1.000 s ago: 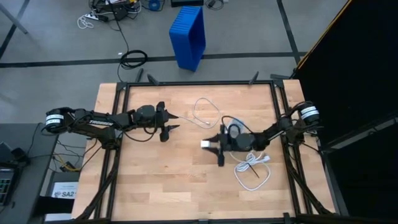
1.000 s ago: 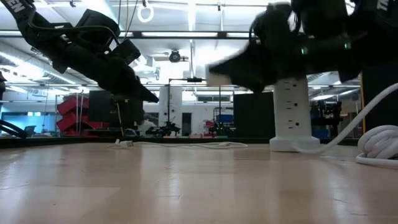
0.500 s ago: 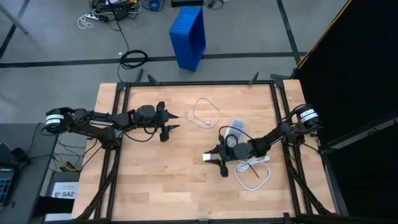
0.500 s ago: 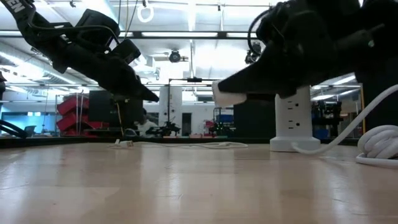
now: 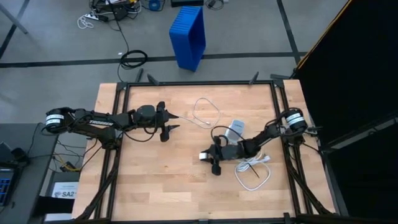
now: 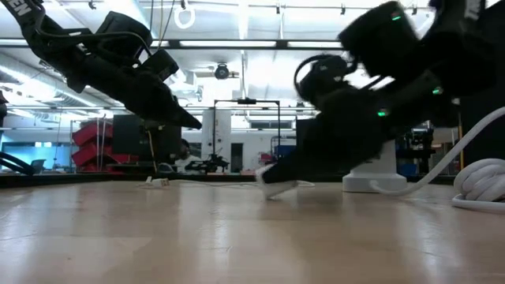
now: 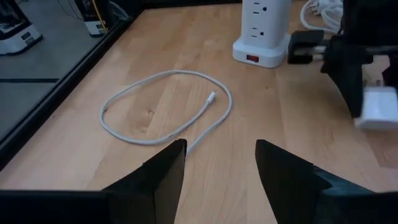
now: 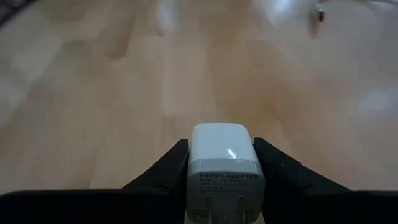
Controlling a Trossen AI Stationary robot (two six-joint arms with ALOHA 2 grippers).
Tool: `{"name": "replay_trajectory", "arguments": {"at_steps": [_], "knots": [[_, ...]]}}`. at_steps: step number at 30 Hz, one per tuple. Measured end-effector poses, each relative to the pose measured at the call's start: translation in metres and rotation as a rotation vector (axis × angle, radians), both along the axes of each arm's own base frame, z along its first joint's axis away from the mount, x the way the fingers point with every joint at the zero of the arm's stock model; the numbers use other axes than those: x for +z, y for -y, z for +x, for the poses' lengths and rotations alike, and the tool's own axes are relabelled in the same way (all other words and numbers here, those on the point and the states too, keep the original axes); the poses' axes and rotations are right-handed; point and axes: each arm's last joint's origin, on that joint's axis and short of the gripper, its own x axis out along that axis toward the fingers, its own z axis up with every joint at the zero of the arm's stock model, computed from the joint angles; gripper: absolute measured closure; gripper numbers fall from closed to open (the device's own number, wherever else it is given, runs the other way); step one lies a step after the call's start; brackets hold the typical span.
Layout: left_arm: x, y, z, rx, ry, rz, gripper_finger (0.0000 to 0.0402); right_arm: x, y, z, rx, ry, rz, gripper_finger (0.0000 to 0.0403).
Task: Insert USB
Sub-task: Remove the charger cable from the charger adapter, then return to Home Position
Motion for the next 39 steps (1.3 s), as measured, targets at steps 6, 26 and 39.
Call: {"name": "replay_trajectory", "arguments": {"at_steps": [6, 26, 39], "knots": [[0.0, 0.0, 0.0, 0.0, -0.001, 0.0, 0.0219, 0.0, 0.001, 0.007, 0.052, 0.0, 0.032, 0.0276], [-0.001, 0.0, 0.0, 0.011, -0.002, -0.033, 0.0219, 0.062, -0.003, 0.005, 0.197, 0.219, 0.098, 0.0133], [0.038, 0.001, 0.019, 0.003, 0.082, -0.073, 0.0234, 0.18, 0.023, -0.052, 0.063, 0.321, -0.244, 0.0183]]}}
